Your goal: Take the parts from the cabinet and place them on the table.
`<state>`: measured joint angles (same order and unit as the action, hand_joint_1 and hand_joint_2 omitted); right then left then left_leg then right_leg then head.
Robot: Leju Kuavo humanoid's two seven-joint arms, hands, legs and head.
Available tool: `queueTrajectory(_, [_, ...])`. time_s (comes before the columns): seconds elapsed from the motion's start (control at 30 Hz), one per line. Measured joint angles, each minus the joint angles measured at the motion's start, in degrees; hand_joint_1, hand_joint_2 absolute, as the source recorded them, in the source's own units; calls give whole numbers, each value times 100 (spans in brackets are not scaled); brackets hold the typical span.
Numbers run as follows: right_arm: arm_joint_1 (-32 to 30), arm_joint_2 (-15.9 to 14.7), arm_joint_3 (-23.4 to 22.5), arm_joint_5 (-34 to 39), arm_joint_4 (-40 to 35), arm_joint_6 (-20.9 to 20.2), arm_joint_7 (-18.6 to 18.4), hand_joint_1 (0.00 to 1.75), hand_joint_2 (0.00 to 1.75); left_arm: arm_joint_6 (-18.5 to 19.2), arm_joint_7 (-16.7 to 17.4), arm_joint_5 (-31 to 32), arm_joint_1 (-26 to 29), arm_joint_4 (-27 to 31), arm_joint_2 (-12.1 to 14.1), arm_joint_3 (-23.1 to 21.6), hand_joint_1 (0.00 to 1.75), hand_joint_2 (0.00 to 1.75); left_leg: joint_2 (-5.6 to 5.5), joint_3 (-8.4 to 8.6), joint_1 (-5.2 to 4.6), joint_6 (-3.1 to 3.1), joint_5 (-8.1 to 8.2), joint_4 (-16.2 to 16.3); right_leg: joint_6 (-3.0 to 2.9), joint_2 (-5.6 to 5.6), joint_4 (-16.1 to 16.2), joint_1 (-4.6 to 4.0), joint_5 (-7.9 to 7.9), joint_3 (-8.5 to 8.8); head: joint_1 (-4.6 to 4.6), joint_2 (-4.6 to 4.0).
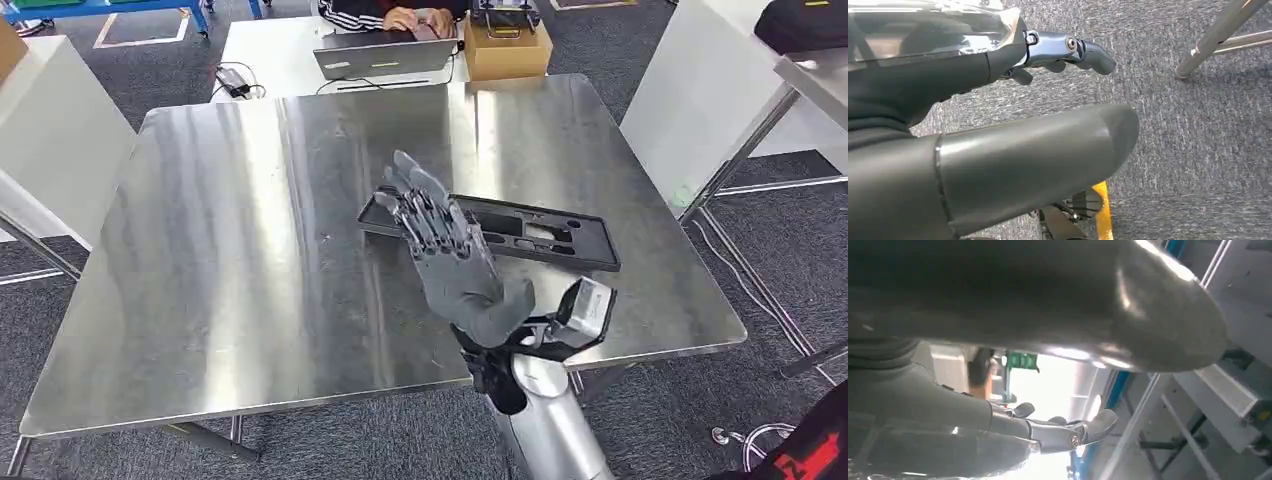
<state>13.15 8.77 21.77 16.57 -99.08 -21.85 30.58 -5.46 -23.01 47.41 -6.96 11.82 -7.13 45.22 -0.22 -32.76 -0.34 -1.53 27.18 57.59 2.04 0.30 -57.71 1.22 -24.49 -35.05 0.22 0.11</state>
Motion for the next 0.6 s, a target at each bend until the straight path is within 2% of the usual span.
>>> queueTrajectory(0.23, [-502, -98, -70, 245, 15, -221, 63, 0, 0, 68, -177, -122, 2, 0, 39, 35, 0, 0, 0, -1, 0, -1, 1, 0, 0, 0, 1, 3, 0, 1, 0, 0])
queueTrajectory(0.27, [-518, -105, -85, 245, 35, -254, 63, 0, 0, 74, -184, -131, 1, 4, 65, 54, 0, 0, -1, -11, -13, -50, -14, 32, 65, -1, 61, 115, 54, 39, -4, 0])
queueTrajectory(0.3, [-518, -103, -98, 221, 55, -291, 63, 0, 0, 92, -195, -138, -7, 4, 52, 59, 0, 0, 16, 37, -5, -128, -89, -94, 115, 10, 142, 50, 93, 92, -2, 0])
queueTrajectory(0.33, [-514, -107, -107, 201, 77, -322, 63, 0, 0, 125, -203, -151, -11, 4, 30, 59, 0, 0, 48, 144, 97, -149, -198, -266, 99, -4, 101, 24, 47, 65, 4, 0])
queueTrajectory(0.37, [-490, -118, -111, 179, 131, -357, 59, 0, 0, 133, -223, -160, -19, 7, 20, 59, 0, 0, 50, 174, 88, -204, -245, -343, 49, 0, -85, 14, -118, -18, 18, 0])
queueTrajectory(0.4, [-466, -127, -109, 156, 198, -380, 40, 0, 0, 138, -238, -175, -30, 7, 15, 61, 0, 0, 61, 157, 100, -216, -262, -345, -5, -3, -457, 17, -312, -175, 24, 0])
queueTrajectory(0.43, [-462, -142, -109, 129, 269, -396, 28, 0, 0, 149, -249, -177, -31, 4, 11, 68, 0, 0, 63, 143, 102, -208, -266, -343, -29, -4, -879, 29, -495, -346, 26, 0])
queueTrajectory(0.47, [-469, -164, -109, 116, 384, -405, 22, 0, 0, 162, -286, -184, -23, 4, -4, 83, 0, 0, 64, 120, 101, -191, -277, -341, -26, -4, -1312, 51, -665, -526, 24, 0])
queueTrajectory(0.5, [-470, -175, -109, 81, 461, -405, 24, 0, 0, 175, -308, -184, -19, 4, -13, 98, 0, 0, 66, 90, 106, -168, -290, -326, 14, -6, -1529, 68, -724, -604, 22, 0])
queueTrajectory(0.53, [-470, -186, -107, 33, 522, -402, 37, 0, 0, 192, -334, -181, -17, 4, -20, 109, 0, 0, 66, 57, 129, -140, -302, -305, 75, -10, -1438, 92, -675, -529, 22, 0])
queueTrajectory(0.57, [-470, -190, -103, 2, 562, -387, 59, 0, 0, 208, -345, -179, -18, 4, -26, 114, 0, 0, 65, 24, 160, -101, -303, -273, 156, -14, -1111, 120, -553, -327, 22, 0])
queueTrajectory(0.6, [-469, -195, -96, -17, 596, -368, 72, 0, 0, 229, -354, -173, -18, 4, -28, 116, 0, 0, 59, -16, 205, -44, -291, -212, 253, -23, -613, 157, -391, -33, 22, 0])
